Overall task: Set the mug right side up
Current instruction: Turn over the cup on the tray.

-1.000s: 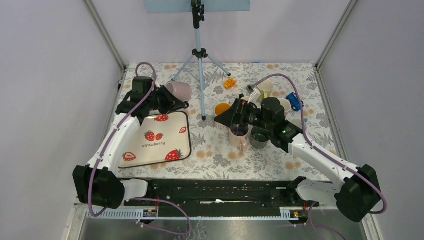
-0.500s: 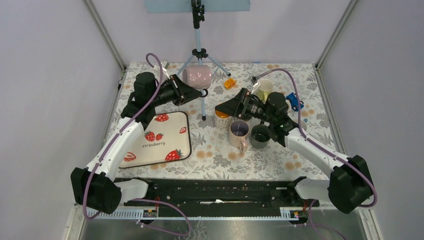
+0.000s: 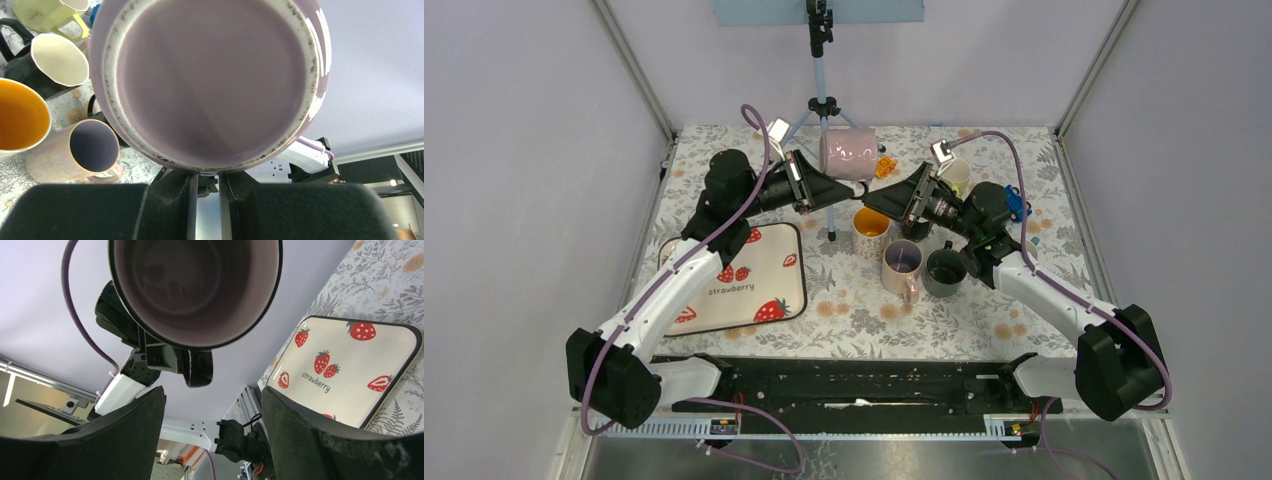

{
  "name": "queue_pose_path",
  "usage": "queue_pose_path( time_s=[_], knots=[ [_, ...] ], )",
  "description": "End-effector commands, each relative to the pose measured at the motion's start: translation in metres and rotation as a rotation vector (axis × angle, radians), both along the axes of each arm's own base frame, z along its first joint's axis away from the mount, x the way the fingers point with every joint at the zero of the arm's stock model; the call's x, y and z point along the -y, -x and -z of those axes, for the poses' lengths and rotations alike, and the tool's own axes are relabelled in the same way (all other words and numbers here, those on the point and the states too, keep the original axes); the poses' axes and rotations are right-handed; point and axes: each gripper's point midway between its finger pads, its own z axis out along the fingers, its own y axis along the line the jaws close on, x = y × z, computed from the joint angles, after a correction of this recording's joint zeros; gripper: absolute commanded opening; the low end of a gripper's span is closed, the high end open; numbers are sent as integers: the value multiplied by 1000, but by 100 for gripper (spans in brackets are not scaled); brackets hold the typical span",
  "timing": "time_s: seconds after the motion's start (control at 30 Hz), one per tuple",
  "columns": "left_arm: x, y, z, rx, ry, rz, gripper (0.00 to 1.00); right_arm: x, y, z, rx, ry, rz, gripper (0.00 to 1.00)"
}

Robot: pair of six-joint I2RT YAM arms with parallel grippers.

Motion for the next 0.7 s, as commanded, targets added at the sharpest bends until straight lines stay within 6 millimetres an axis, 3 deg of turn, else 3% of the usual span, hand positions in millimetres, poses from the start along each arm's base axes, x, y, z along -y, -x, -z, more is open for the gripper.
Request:
queue_pose_path(
  time_s=[0.0, 0.3, 0.67],
  knots=[
    [4, 16, -41, 189, 83, 51, 0, 6, 9, -45, 112, -83, -18, 74],
    [18, 22, -37, 194, 94, 87, 0, 7, 11, -56, 104, -119, -23, 57],
    [24, 25, -28, 176, 117, 95, 0, 8, 12, -60, 75, -169, -30, 42]
  ],
)
